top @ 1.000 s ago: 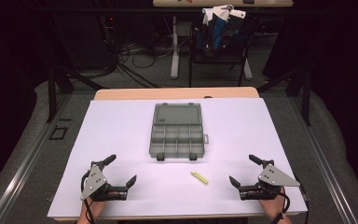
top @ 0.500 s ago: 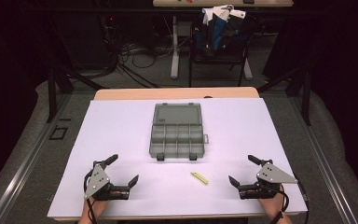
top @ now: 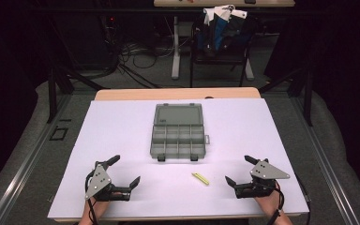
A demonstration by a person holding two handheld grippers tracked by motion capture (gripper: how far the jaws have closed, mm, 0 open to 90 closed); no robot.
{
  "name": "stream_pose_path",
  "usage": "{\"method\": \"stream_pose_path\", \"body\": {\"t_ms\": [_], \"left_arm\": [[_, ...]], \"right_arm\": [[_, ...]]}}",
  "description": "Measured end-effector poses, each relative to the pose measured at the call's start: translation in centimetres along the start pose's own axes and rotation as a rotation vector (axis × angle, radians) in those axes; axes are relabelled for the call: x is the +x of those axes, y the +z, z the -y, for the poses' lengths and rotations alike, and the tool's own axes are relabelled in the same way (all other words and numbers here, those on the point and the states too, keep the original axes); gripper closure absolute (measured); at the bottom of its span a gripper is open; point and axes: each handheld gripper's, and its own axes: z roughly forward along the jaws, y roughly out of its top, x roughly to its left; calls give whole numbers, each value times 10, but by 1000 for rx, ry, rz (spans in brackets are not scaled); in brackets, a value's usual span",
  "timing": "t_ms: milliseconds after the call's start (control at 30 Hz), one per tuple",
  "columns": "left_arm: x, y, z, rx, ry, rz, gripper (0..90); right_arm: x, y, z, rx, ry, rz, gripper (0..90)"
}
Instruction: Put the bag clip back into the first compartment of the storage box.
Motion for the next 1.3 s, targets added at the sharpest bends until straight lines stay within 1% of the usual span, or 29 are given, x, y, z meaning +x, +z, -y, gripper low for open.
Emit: {"method": "stream_pose_path", "body": {"t_ms": [167,333,400,467,533,600,700,733,800,933,1133,1267,1300], "left_arm": [[0,-1,0,1,-1,-2,0],[0,-2,0,3,1,-7,0],[0,-2,0,3,-6,-5,0],[0,-1,0,4,-7,-1,0],[-1,-1,0,4,-2,-1,0],[-1,-1,0,5,0,0,0],[-1,-2,0,3,0,-3,0],[-1,-2,0,3,0,-3,0],[0,-2,0,0,0,-4,0],[0,-1,-1,4,2,3,0],[0,-1,-1,0,6,10,0],[0,0,-1,2,8,10,0],[1,0,-1,3,5,11,0]], "right_arm": [[3,6,-6,28,-14,-15,0],[6,11,-13,44,-13,-26,0],[7,14,-16,47,-10,-33,0],[8,19,-19,72,-15,-42,0],[10,22,-20,77,-16,-43,0],[13,26,-22,104,-14,-56,0],[17,33,-25,132,-24,-66,0],[19,38,-27,156,-25,-80,0],[20,40,-28,165,-27,-82,0],[23,48,-33,196,-26,-109,0],[29,57,-38,239,-32,-122,0],[33,63,-42,290,-34,-133,0],[33,63,-42,290,-34,-133,0]]}}
